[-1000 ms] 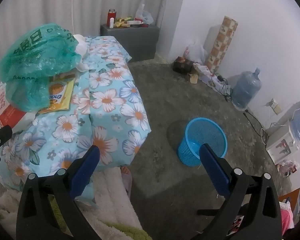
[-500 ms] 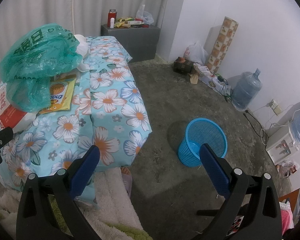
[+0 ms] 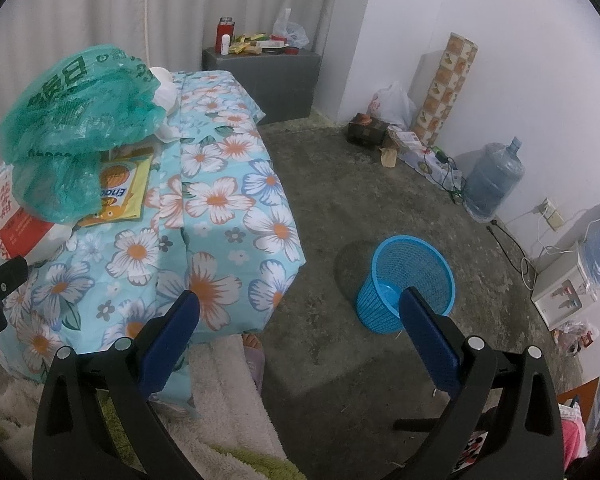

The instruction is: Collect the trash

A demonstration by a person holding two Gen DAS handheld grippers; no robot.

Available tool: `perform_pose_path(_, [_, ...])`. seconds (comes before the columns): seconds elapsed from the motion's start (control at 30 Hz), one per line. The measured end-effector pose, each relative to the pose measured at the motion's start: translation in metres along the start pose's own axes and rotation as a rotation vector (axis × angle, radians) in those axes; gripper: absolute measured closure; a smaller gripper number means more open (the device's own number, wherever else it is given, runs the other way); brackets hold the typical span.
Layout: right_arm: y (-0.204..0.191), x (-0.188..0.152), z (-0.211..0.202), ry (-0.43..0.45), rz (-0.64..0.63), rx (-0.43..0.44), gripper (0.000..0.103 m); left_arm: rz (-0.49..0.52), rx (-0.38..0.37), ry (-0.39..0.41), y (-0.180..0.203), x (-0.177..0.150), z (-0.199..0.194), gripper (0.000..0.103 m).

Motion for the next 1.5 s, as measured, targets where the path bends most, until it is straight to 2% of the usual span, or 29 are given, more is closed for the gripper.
perform_pose_path(1.5, [-0.004, -0.004, 0.016, -0.014, 0.0, 0.004, 0.006, 0.005, 0.002, -0.047, 0.0, -0.002, 0.014, 0.009])
Point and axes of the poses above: each gripper's, at about its wrist camera, not at the fingertips, and z roughly the way its jaws point, y to its right, x to its top, the point moved 7 cm from there along z, roughly the way its jaws point, and after that the axes turned 14 degrees about x, right-handed, at the moved point
